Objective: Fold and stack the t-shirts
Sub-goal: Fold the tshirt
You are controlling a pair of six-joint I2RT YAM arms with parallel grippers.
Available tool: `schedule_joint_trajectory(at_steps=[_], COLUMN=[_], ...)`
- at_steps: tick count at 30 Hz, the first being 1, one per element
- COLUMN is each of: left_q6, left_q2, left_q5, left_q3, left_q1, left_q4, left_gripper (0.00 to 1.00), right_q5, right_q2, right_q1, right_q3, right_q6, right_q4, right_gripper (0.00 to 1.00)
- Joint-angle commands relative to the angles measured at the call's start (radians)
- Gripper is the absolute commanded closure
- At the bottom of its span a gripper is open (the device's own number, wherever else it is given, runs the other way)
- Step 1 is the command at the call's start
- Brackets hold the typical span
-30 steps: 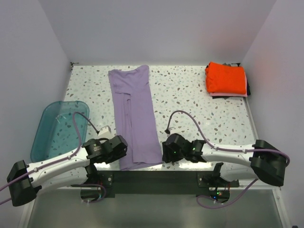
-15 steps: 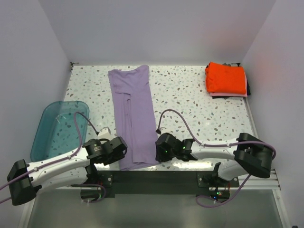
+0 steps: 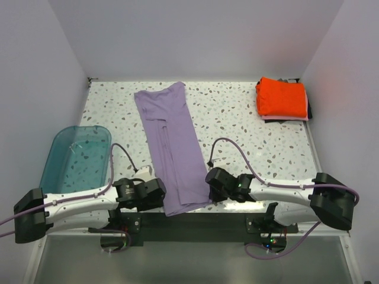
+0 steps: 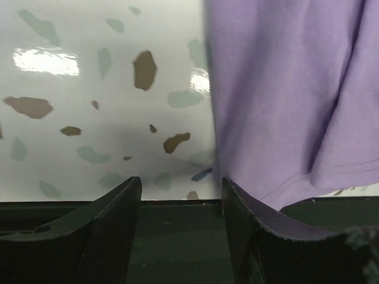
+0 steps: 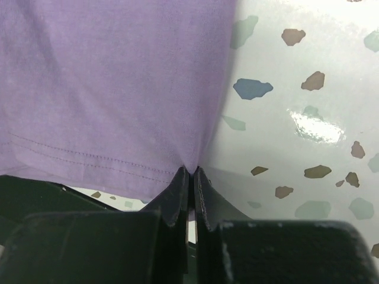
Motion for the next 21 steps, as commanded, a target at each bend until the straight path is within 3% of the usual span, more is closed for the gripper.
schedule_joint_trajectory(at_steps=[1, 8, 14, 20, 21], left_q6=[-0.05, -0.148, -0.197, -0.22, -0.225], left_q2=[0.049, 0.126, 0.143, 0.17, 0.176], left_q5=[0.019, 0.015, 0.027, 0.027, 0.03], left_q3=[-0.007, -0.025, -0.068, -0.096, -0.096], left_q1=[-0.069, -0.19, -0.222, -0.233, -0.233], left_q4=[0.112, 0.218, 0.293, 0.338, 0.336], left_gripper=[0.38, 0.35, 0.36, 0.44, 0.5], right_q5=[0.002, -0.014, -0.02, -0.023, -0.024], right_q2=[-0.025, -0.013, -0.015, -0.013, -0.013], right_q1=[0.002, 0.002, 0.002, 0.002, 0.002], right_q3=[-0.025, -0.034, -0.039, -0.033, -0.031], right_q6=[-0.005, -0.004, -0.004, -0.001, -0.001], right_q4=[-0.023, -0.001, 0.002, 0.01, 0.01], right_gripper=[1.0, 1.0, 1.0, 1.0, 1.0])
